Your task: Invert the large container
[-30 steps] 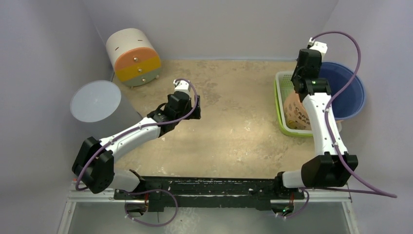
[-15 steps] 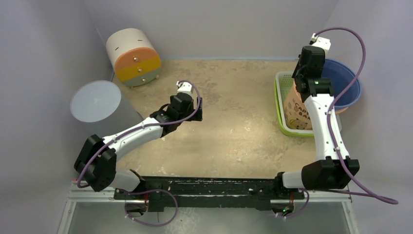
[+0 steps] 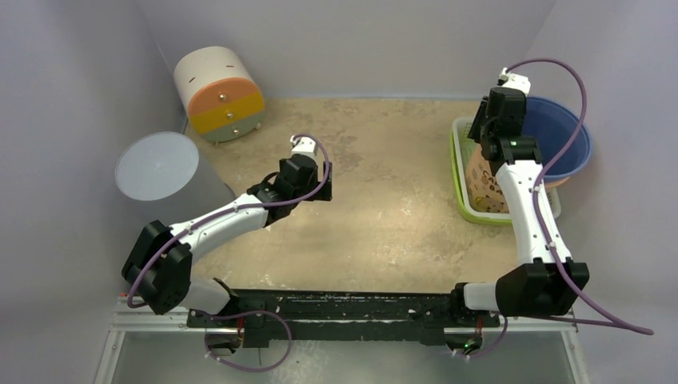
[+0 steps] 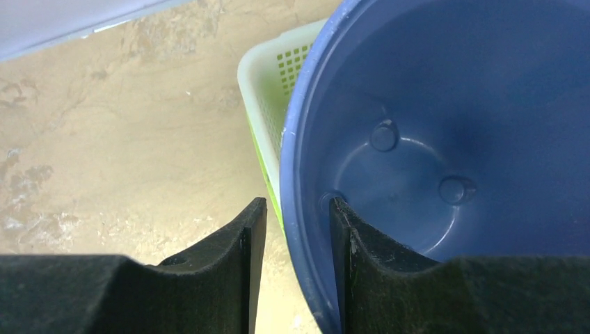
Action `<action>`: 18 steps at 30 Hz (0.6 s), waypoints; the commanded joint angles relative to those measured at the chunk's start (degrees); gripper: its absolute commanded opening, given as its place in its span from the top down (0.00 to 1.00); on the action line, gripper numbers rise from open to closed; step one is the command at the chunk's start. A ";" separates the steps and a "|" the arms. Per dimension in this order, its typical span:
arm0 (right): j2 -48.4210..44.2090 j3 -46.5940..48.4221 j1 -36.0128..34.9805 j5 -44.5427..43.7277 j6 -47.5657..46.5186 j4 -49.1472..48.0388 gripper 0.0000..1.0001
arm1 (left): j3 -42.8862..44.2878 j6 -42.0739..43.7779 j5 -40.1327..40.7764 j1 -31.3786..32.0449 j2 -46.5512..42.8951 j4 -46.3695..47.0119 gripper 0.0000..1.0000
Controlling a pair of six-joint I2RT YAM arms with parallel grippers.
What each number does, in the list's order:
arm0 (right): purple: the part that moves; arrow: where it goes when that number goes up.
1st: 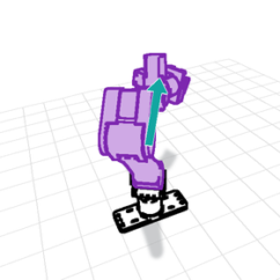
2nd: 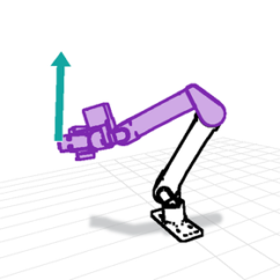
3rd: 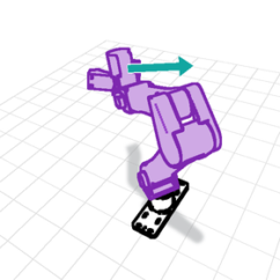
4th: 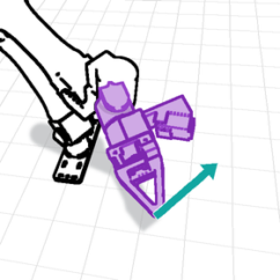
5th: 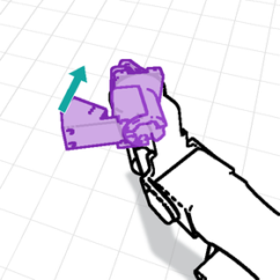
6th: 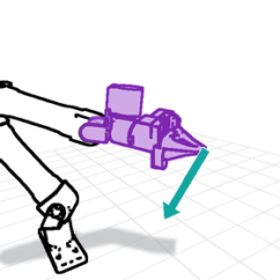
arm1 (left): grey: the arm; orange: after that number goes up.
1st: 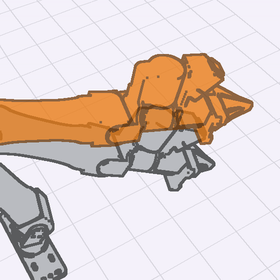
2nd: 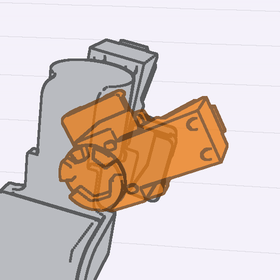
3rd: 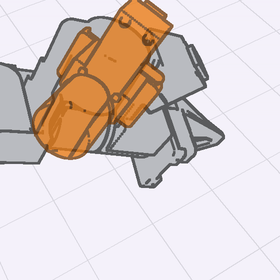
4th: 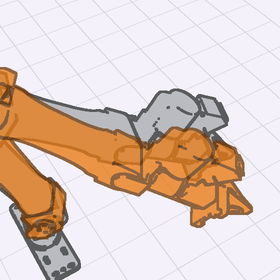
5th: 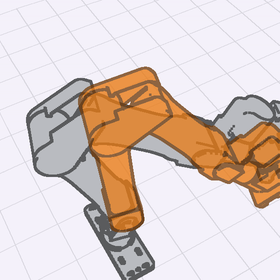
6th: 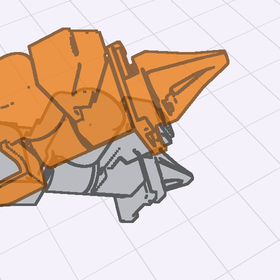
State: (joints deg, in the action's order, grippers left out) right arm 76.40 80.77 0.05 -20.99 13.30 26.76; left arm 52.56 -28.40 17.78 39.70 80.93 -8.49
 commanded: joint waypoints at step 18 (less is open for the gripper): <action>-2.88 8.66 0.04 -5.24 -1.71 4.56 1.00 | 1.08 0.21 0.43 0.93 1.84 2.16 0.14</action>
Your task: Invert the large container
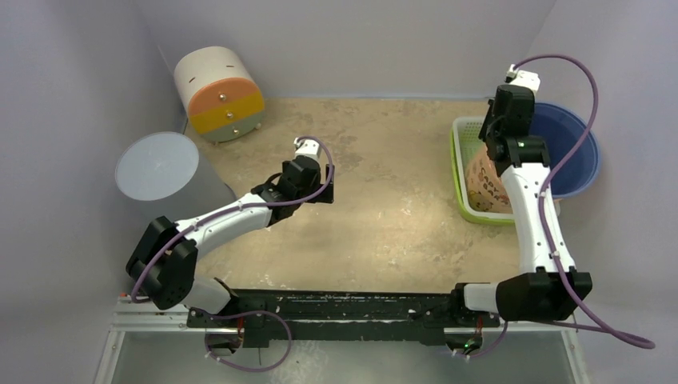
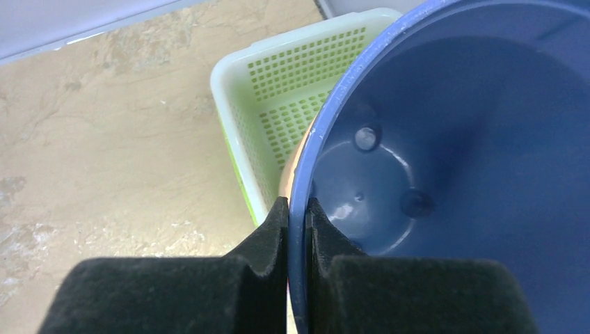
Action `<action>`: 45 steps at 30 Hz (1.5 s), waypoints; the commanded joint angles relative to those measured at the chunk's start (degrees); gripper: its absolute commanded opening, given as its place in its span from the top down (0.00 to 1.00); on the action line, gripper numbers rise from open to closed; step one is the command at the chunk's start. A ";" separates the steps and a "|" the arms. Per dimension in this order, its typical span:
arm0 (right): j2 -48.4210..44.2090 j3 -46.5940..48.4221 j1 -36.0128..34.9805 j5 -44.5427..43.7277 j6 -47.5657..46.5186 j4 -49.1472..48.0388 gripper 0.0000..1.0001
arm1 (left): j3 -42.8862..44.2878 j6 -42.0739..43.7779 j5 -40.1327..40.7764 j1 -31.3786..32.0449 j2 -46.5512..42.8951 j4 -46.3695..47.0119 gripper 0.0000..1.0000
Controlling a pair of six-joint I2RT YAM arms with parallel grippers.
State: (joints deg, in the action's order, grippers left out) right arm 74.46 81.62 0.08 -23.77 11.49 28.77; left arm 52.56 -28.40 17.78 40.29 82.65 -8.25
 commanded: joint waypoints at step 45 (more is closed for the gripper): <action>12.87 32.47 -1.26 -12.85 -3.90 23.63 1.00 | 2.63 0.47 -0.45 1.01 0.35 2.09 0.14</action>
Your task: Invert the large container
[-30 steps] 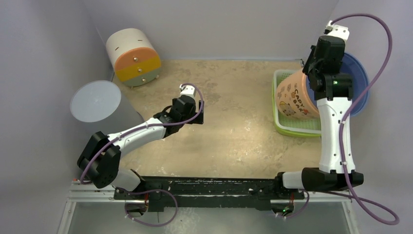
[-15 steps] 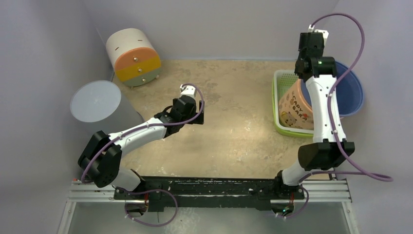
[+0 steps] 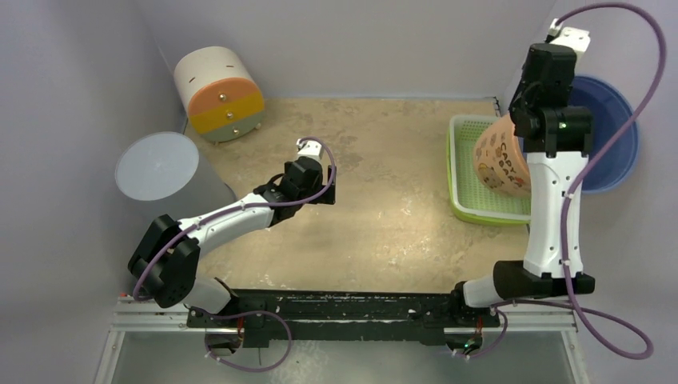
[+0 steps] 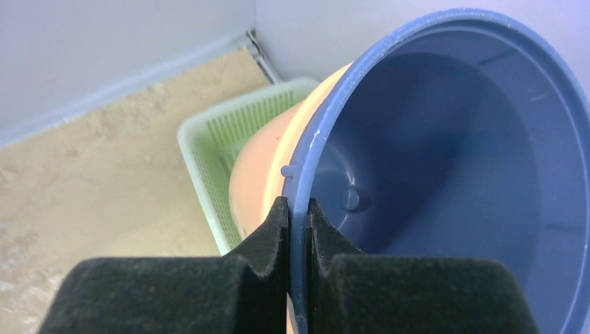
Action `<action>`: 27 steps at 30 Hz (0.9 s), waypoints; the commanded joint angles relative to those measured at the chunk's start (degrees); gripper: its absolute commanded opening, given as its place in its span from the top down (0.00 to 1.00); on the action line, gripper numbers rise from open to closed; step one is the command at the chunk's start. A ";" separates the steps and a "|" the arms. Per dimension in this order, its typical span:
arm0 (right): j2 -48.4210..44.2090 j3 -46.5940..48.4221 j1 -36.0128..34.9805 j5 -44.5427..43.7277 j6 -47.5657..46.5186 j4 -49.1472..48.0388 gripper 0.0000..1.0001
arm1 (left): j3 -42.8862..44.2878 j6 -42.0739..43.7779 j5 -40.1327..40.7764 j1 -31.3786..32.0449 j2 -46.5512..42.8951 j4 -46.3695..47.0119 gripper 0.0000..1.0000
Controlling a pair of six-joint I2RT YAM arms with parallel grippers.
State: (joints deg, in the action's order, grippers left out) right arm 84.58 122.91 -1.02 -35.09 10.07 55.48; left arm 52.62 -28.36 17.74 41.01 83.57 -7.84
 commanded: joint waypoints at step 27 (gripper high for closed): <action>-10.68 -3.42 -9.24 -3.26 -4.44 -17.86 1.00 | 3.96 0.16 1.83 0.76 -3.33 0.15 0.14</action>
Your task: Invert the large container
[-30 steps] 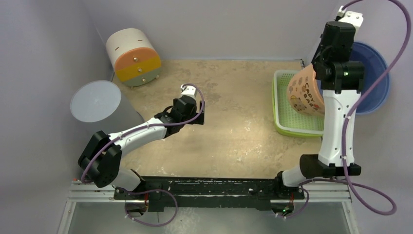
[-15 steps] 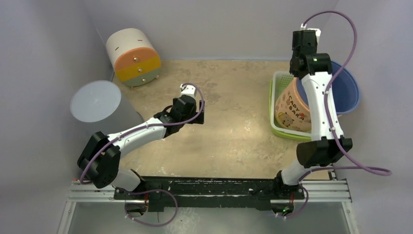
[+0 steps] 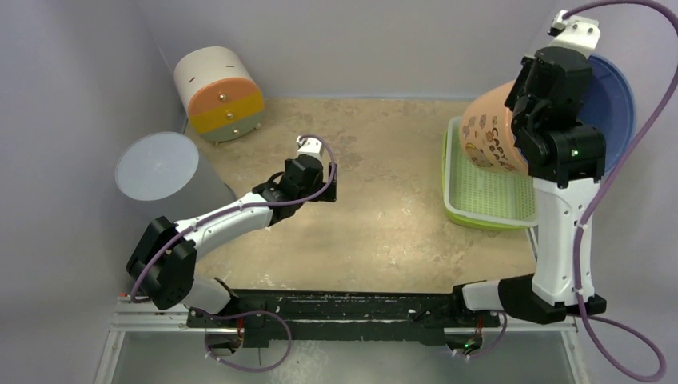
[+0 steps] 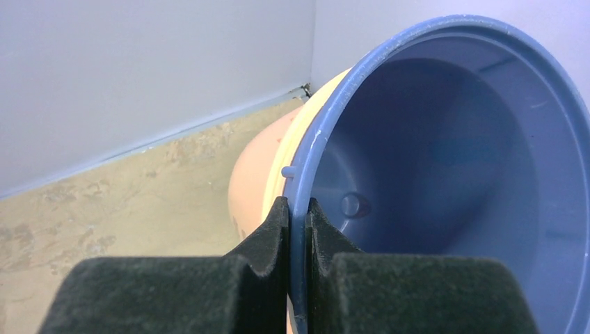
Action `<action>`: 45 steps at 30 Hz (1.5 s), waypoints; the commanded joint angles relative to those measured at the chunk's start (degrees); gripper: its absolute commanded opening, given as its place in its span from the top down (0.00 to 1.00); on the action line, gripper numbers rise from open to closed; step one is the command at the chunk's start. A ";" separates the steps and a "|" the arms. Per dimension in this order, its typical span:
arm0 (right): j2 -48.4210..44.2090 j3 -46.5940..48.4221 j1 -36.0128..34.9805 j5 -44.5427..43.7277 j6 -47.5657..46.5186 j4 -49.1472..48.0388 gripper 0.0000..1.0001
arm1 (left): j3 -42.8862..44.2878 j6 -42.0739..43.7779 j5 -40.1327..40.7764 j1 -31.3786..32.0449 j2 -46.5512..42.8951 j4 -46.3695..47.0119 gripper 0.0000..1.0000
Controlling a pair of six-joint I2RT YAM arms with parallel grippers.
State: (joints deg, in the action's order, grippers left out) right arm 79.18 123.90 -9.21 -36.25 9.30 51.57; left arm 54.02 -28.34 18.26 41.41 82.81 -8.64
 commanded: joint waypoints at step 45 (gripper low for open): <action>2.30 -57.13 -17.89 51.34 23.45 -88.18 1.00 | 14.12 3.81 9.88 0.36 -18.47 -8.20 0.14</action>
State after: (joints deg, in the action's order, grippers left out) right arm 81.52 68.49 -26.11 12.80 28.49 -17.93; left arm 69.32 -24.86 28.95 41.45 62.52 -21.78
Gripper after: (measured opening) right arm 0.064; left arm 0.856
